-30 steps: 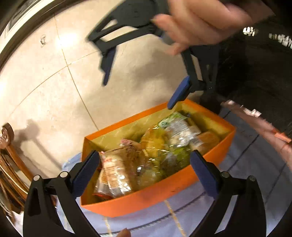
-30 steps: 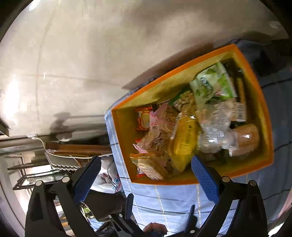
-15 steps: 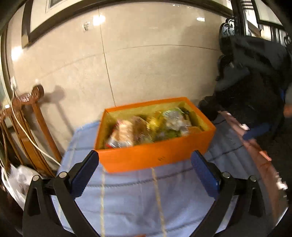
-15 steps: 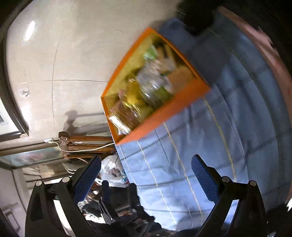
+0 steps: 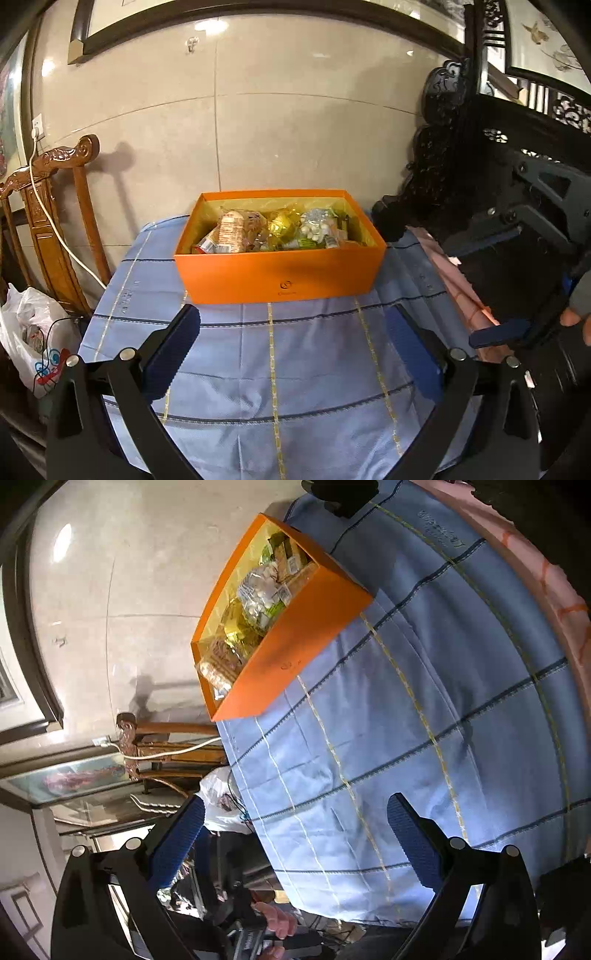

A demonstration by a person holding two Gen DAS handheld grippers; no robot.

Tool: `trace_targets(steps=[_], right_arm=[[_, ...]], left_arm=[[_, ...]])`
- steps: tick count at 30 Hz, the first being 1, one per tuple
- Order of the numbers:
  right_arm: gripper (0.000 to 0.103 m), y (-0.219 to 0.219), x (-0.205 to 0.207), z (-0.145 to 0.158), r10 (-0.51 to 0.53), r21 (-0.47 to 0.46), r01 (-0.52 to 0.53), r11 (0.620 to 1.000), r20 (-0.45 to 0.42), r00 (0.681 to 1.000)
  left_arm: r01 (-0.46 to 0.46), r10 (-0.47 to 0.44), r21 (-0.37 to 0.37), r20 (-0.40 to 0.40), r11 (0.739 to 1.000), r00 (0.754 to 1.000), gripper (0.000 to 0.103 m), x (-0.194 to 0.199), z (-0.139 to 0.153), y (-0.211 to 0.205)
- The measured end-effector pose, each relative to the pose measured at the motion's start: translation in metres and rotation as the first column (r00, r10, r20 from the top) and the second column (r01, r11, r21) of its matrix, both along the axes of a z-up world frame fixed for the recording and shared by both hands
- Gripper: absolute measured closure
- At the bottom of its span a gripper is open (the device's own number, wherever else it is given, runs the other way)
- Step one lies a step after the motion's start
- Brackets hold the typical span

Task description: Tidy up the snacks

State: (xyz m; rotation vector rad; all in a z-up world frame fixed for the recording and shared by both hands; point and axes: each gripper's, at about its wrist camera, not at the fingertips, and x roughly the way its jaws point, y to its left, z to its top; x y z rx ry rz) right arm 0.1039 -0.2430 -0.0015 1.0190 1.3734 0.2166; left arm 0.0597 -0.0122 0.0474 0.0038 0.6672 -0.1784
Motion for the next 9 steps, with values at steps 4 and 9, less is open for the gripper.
trace_targets(steps=[4,9], right_arm=[[0.004,-0.005,-0.012,-0.002,-0.011,0.000,0.010,1.000,-0.007,1.000],[0.004,-0.009,-0.026,0.001,-0.018,-0.005,0.018,1.000,0.015,1.000]], left_arm=[[-0.011,0.011,0.001,0.021,1.000,1.000,0.004,-0.011,0.008,-0.003],[-0.013,0.013,0.014,-0.002,1.000,1.000,0.004,-0.012,0.007,-0.005]])
